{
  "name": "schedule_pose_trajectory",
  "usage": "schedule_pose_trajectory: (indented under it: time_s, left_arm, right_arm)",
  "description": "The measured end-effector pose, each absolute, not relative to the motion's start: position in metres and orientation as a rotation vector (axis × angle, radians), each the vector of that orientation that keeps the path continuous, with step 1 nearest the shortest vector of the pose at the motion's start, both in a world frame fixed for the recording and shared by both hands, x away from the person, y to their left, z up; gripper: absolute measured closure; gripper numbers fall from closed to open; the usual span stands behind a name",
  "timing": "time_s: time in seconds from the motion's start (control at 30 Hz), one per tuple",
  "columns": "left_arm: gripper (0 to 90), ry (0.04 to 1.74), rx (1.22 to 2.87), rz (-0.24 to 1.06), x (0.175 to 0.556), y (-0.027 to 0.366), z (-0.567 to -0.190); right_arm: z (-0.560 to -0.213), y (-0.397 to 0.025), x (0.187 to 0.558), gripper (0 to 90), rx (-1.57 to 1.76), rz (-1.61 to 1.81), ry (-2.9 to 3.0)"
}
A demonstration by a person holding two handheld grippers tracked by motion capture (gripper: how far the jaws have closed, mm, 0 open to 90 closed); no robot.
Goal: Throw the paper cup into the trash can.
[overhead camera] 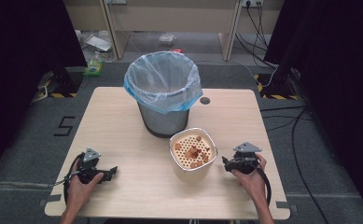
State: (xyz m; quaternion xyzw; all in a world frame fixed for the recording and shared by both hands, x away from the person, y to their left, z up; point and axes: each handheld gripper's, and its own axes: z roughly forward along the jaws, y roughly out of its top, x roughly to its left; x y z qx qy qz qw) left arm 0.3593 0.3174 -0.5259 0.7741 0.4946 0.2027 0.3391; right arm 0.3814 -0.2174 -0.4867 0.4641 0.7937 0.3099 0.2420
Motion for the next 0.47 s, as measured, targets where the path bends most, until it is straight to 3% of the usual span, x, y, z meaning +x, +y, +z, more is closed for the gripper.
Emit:
schedule_pose_trajectory:
  time_s: [0.17, 0.47]
  left_arm:
    - [0.0, 1.288, 2.015, 0.527, 0.359, 0.317, -0.526]
    - [0.0, 1.286, 2.018, 0.528, 0.359, 0.317, -0.526]
  right_arm:
    - [-0.502, -0.215, 0.382, 26.5, 1.263, 0.813, 2.221]
    - [-0.516, -0.220, 0.382, 18.2, 1.293, 0.943, 2.215]
